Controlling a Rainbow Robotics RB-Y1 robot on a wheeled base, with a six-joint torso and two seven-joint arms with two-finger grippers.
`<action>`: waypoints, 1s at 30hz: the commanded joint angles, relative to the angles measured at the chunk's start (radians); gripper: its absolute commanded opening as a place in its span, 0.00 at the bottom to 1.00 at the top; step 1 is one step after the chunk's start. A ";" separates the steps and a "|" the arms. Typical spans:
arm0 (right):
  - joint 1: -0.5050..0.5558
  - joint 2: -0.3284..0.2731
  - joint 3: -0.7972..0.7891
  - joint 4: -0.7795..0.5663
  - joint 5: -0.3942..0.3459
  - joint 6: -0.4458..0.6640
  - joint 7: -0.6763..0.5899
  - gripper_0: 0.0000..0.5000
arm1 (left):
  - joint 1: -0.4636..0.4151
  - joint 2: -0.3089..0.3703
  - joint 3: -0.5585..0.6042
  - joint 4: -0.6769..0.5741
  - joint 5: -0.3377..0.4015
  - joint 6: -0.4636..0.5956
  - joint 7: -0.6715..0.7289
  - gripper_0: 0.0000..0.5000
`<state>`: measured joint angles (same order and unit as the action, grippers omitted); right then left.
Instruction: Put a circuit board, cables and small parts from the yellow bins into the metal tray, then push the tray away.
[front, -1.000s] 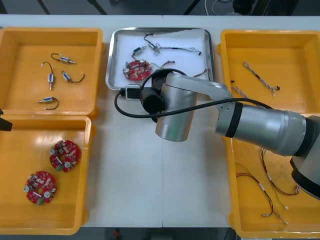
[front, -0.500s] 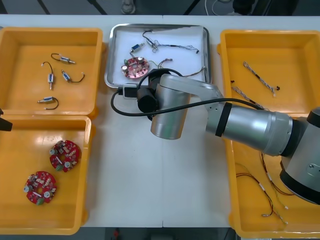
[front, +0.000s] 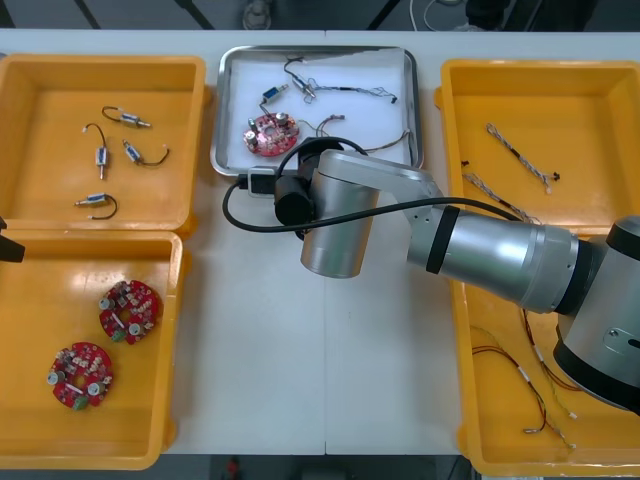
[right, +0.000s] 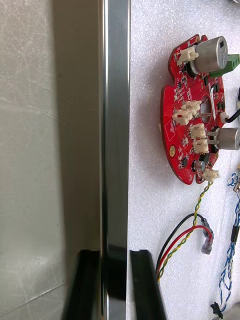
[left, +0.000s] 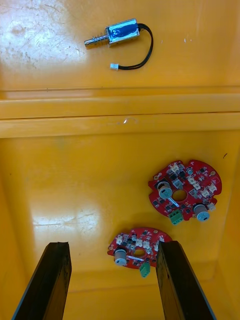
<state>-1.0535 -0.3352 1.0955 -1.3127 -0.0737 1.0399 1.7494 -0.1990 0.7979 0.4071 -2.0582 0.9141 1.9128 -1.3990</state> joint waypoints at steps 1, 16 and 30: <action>-0.045 0.027 -0.036 -0.016 0.012 0.006 0.002 1.00 | 0.020 0.035 0.025 -0.028 0.008 0.007 -0.021 1.00; 0.118 0.047 -0.218 -0.353 -0.037 0.348 -0.005 1.00 | 0.020 0.035 0.025 -0.028 0.008 0.007 -0.021 1.00; 0.268 -0.025 -0.401 -0.749 -0.127 0.865 -0.145 1.00 | 0.020 0.035 0.025 -0.028 0.008 0.007 -0.021 1.00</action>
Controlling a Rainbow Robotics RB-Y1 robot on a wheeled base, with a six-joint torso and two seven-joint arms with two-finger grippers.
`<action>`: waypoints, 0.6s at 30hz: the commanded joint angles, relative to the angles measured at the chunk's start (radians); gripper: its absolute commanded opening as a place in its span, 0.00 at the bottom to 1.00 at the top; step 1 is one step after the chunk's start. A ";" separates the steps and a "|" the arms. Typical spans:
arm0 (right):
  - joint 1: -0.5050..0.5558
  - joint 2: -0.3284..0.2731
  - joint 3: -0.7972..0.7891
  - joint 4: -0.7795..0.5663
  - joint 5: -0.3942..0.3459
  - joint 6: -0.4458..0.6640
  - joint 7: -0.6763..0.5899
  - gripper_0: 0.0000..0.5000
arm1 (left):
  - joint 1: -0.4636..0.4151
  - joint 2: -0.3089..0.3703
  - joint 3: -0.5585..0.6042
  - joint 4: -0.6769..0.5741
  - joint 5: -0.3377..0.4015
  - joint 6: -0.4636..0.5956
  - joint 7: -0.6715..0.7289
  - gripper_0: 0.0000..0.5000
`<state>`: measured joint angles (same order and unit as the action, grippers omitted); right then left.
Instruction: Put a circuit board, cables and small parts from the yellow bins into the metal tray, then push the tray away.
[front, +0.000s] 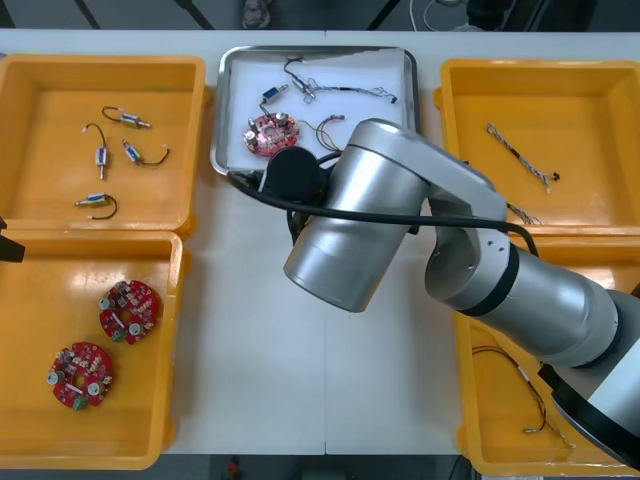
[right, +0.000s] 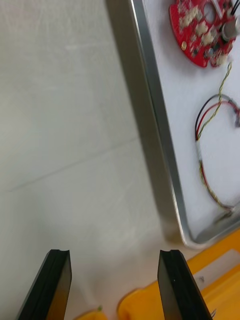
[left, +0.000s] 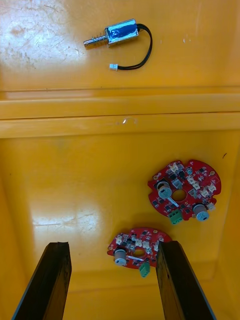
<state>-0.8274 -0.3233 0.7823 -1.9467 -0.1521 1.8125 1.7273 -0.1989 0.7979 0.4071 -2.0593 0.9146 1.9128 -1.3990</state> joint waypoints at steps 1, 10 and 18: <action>0.053 -0.046 -0.107 -0.144 -0.063 0.107 -0.158 1.00 | 0.019 0.035 0.025 -0.027 0.007 0.007 -0.021 1.00; 0.117 -0.082 -0.268 -0.242 -0.119 0.107 -0.368 1.00 | 0.019 0.035 0.025 -0.027 0.007 0.007 -0.021 1.00; 0.211 -0.108 -0.431 -0.271 -0.164 0.107 -0.506 1.00 | 0.019 0.035 0.025 -0.027 0.007 0.007 -0.021 1.00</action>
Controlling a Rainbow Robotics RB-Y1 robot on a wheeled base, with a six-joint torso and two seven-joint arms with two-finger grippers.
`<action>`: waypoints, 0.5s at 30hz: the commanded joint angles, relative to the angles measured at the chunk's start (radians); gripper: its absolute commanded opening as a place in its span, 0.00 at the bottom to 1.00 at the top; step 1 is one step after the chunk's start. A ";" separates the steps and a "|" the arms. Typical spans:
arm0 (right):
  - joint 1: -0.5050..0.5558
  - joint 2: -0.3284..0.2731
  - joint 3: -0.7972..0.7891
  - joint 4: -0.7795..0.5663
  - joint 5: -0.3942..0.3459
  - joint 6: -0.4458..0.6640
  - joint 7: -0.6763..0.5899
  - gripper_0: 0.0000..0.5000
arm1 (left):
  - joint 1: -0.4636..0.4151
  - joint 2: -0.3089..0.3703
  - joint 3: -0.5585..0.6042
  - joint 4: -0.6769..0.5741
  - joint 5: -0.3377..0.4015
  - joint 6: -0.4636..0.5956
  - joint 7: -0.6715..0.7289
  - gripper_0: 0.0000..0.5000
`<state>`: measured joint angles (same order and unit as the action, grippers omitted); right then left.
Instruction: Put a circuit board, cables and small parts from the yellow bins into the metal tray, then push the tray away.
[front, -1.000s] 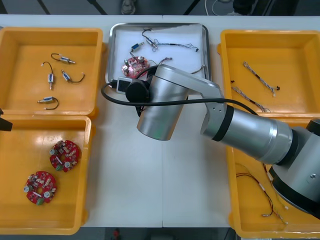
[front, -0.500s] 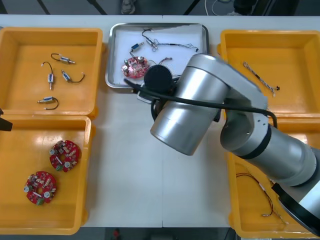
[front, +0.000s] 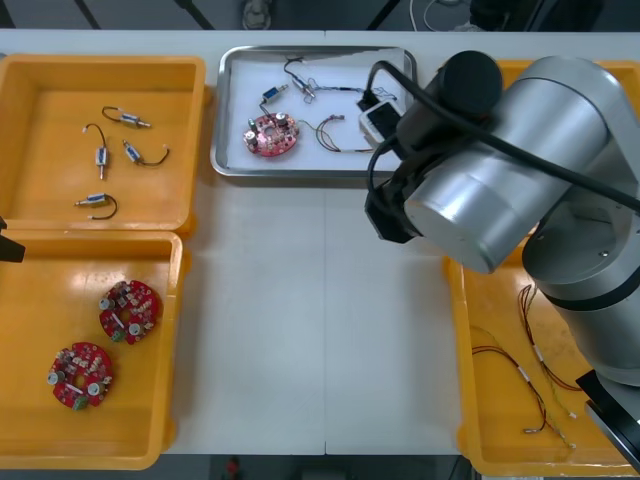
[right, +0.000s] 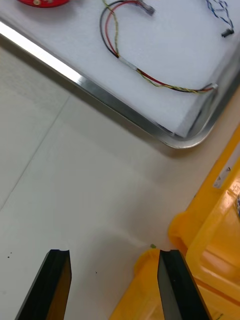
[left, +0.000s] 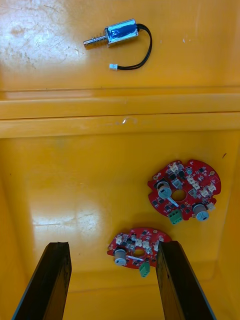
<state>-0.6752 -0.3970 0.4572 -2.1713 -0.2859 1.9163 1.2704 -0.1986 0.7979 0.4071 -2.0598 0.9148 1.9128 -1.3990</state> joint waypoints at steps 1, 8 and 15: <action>0.072 -0.037 -0.143 -0.048 -0.042 0.004 -0.057 1.00 | 0.019 0.035 0.025 -0.026 0.007 0.007 -0.021 1.00; 0.135 -0.046 -0.361 -0.064 -0.128 0.004 -0.059 1.00 | 0.019 0.035 0.025 -0.026 0.007 0.007 -0.021 1.00; 0.206 -0.094 -0.471 -0.102 -0.159 0.004 -0.046 1.00 | 0.019 0.035 0.025 -0.026 0.007 0.007 -0.021 1.00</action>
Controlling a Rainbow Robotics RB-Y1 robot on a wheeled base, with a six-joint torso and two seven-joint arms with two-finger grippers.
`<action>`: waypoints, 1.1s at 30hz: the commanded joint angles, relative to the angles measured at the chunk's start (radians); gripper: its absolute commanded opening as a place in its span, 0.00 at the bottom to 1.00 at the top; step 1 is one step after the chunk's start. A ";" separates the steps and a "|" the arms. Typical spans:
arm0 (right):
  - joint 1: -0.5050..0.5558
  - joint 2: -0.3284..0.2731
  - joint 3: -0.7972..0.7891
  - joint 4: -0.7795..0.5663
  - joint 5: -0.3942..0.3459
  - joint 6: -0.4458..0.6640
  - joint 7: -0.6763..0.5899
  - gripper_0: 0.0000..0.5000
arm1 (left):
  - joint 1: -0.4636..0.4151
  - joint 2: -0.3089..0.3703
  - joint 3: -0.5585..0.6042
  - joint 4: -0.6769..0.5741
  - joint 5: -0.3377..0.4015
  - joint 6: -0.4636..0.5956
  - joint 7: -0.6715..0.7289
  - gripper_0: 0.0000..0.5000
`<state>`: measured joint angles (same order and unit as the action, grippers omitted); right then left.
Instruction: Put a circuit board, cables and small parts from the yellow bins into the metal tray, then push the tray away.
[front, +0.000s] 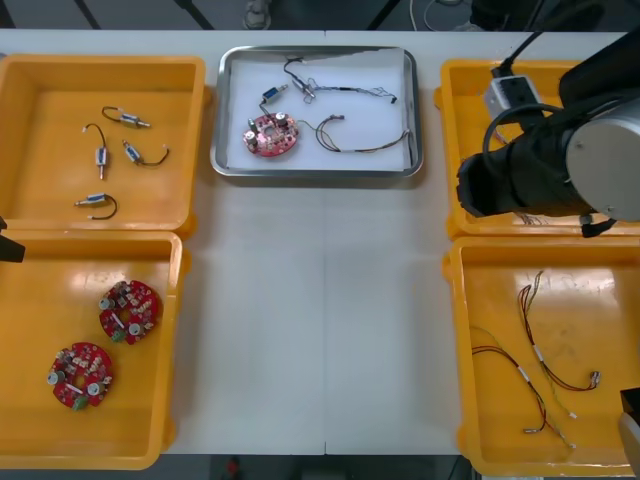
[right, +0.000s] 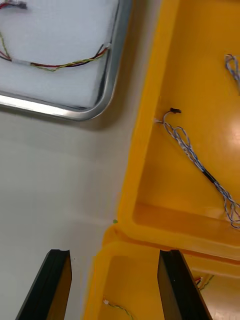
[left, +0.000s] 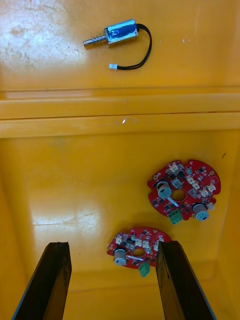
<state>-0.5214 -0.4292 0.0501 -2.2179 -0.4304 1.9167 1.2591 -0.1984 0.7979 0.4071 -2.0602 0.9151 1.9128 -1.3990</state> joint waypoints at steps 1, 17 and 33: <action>0.066 -0.072 -0.081 -0.060 -0.018 0.003 -0.035 1.00 | 0.019 0.035 0.025 -0.026 0.007 0.007 -0.021 1.00; 0.288 -0.118 -0.380 -0.105 -0.223 0.003 -0.026 1.00 | 0.019 0.035 0.025 -0.026 0.007 0.007 -0.021 1.00; 0.451 -0.129 -0.444 -0.198 -0.217 0.003 -0.027 1.00 | 0.019 0.035 0.025 -0.026 0.007 0.007 -0.021 1.00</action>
<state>-0.1118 -0.5261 -0.3632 -2.3563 -0.6668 1.9168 1.2591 -0.1983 0.7979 0.4071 -2.0605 0.9152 1.9129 -1.3990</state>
